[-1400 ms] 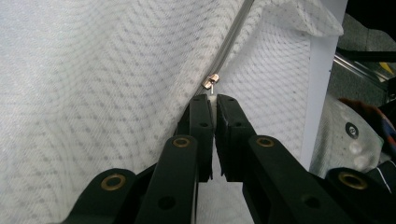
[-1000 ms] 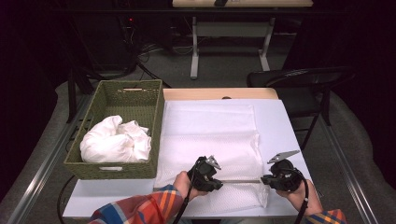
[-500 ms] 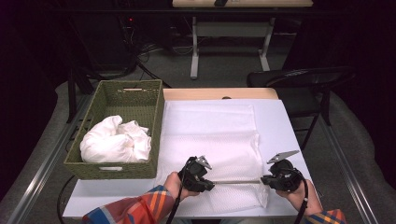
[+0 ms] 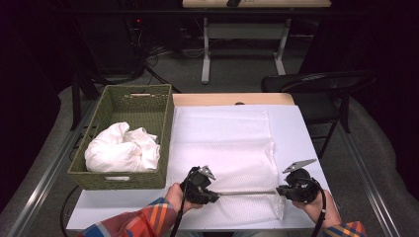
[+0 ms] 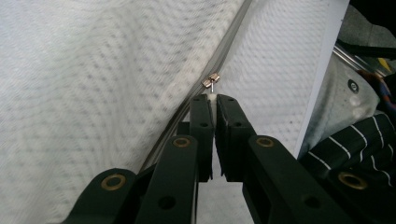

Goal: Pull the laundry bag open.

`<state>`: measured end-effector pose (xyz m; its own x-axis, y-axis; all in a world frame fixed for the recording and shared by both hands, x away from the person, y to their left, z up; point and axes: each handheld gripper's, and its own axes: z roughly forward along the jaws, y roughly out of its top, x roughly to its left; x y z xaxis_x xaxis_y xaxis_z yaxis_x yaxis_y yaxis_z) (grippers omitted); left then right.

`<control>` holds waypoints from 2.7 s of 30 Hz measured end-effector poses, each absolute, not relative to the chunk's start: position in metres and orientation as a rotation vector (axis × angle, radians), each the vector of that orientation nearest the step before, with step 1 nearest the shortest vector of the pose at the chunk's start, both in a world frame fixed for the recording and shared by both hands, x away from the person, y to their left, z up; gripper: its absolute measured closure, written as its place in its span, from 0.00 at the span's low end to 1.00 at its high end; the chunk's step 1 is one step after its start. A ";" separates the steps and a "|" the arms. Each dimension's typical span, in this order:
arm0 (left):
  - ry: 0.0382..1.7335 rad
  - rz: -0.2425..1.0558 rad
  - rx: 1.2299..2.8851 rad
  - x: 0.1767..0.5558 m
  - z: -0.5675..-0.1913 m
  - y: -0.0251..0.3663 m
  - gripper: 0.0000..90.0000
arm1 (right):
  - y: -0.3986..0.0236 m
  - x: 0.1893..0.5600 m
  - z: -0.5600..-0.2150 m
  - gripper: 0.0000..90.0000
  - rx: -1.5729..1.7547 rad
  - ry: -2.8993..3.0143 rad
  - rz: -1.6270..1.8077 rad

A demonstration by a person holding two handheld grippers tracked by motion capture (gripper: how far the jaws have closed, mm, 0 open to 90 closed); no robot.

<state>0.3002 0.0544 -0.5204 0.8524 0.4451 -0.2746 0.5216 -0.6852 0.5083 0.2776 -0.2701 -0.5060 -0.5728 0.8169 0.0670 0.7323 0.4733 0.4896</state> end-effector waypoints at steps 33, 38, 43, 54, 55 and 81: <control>0.820 -0.135 2.425 0.293 -0.513 0.118 0.95 | -0.270 0.278 -0.507 0.96 1.364 2.538 0.708; 0.846 -0.130 2.413 0.294 -0.512 0.129 0.95 | -0.270 0.278 -0.507 0.96 1.364 2.539 0.706; 0.872 -0.129 2.410 0.292 -0.513 0.136 0.95 | -0.270 0.279 -0.507 0.96 1.357 2.542 0.695; 0.927 -0.112 2.395 0.290 -0.513 0.158 0.95 | -0.271 0.279 -0.508 0.96 1.359 2.539 0.689; 0.933 -0.110 2.394 0.290 -0.514 0.160 0.95 | -0.271 0.279 -0.508 0.96 1.360 2.538 0.686; 1.058 -0.037 2.379 0.285 -0.518 0.198 0.95 | -0.273 0.280 -0.509 0.96 1.387 2.511 0.650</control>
